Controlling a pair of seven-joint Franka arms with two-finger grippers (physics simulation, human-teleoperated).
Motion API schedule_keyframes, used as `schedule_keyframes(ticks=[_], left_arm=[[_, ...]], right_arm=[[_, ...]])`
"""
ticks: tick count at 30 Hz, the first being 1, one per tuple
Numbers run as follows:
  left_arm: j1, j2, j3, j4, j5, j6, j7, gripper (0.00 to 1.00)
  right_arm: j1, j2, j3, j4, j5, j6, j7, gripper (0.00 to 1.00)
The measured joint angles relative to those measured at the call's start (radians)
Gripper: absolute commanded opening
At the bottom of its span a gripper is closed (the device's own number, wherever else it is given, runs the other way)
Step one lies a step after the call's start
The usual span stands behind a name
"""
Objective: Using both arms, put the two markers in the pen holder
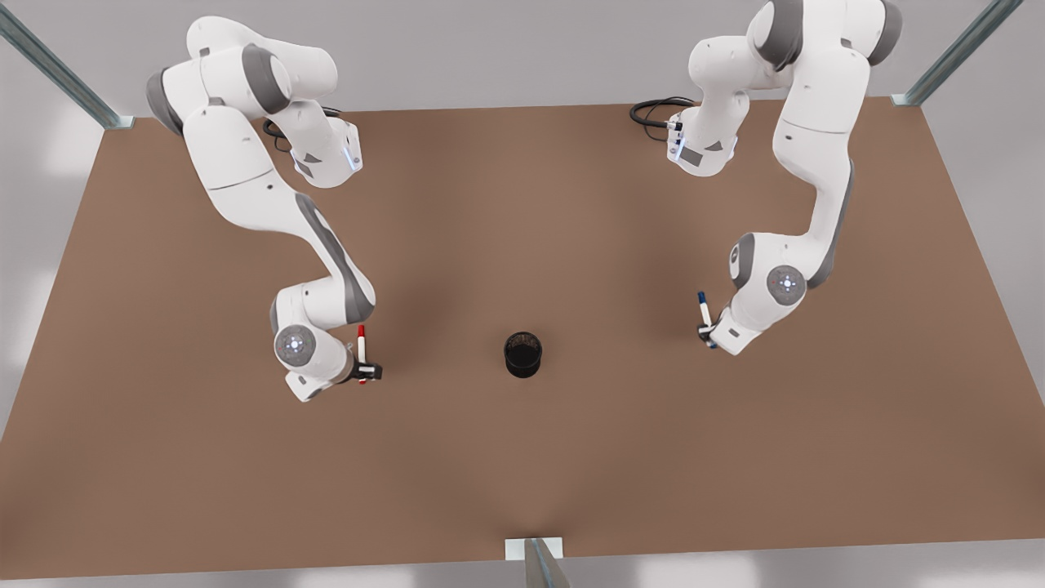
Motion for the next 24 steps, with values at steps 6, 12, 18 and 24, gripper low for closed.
schedule_keyframes(ticks=[6, 12, 18, 24], left_arm=[[-0.024, -0.066, -0.119, 0.169, -0.004, -0.143, 0.011, 0.21], [-0.116, 0.008, -0.247, 0.482, -0.070, -0.319, 0.005, 0.21], [-0.234, 0.218, -0.252, 0.779, -0.102, -0.263, 0.003, 0.21], [-0.307, 0.295, -0.255, 0.798, -0.110, -0.074, 0.027, 0.21]], right_arm=[[-0.002, 0.019, 0.000, 0.001, -0.009, 0.033, 0.006, 0.63], [0.004, 0.027, 0.000, 0.001, -0.029, 0.045, 0.010, 0.58], [0.007, 0.029, 0.000, -0.003, -0.032, 0.047, 0.012, 0.54], [0.008, 0.028, 0.000, -0.010, -0.033, 0.040, 0.013, 0.40]])
